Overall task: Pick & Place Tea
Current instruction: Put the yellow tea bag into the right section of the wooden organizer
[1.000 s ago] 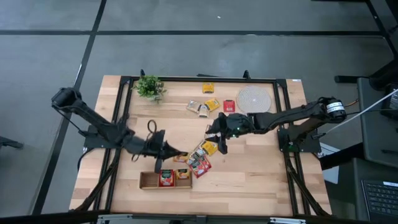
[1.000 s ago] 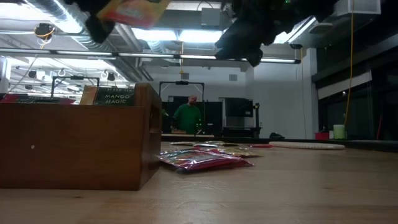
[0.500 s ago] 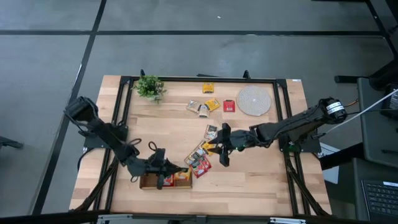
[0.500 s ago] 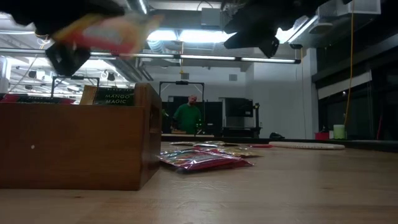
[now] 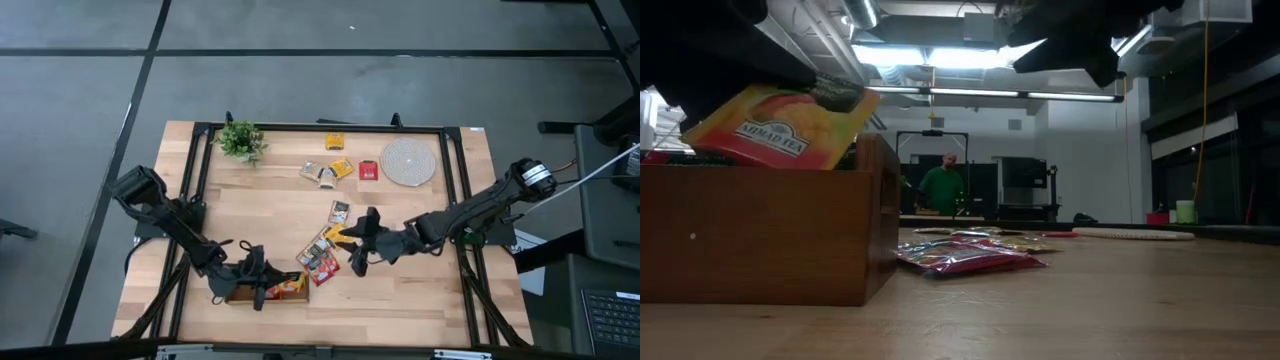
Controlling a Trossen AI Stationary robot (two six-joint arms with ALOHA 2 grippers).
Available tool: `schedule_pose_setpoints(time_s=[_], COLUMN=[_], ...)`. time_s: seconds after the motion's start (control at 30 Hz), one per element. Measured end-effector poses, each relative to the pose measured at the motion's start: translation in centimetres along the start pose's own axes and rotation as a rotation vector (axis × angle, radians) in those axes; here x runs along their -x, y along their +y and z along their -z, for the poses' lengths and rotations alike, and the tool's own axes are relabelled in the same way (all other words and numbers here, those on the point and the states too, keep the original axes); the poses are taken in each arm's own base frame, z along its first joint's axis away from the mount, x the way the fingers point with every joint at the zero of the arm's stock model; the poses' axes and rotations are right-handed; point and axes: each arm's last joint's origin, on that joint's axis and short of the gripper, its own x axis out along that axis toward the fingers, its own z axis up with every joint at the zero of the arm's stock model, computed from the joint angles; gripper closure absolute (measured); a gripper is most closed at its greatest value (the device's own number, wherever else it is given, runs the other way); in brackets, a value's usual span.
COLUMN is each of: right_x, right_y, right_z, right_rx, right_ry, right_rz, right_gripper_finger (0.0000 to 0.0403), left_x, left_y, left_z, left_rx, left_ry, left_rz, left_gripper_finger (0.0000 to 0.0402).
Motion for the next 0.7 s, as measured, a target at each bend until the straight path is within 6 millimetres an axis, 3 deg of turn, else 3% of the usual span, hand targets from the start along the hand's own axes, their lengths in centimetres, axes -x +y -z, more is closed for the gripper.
schedule_pose_setpoints(time_s=[0.37,0.7], right_x=[-2.5,-2.9], right_y=[0.7,1.0], right_z=[2.0,1.8], right_rx=[-0.061,-0.075], right_ry=[-0.005,-0.043], right_rz=[0.005,-0.017], right_gripper_finger=[0.0246,0.0246], left_x=[-0.2,-0.2], left_y=[0.3,0.4], left_z=[-0.3,-0.3], left_rx=[0.001,0.003], left_ry=[-0.091,-0.092], left_rz=[-0.083,-0.085], left_gripper_finger=[0.0396,0.0392])
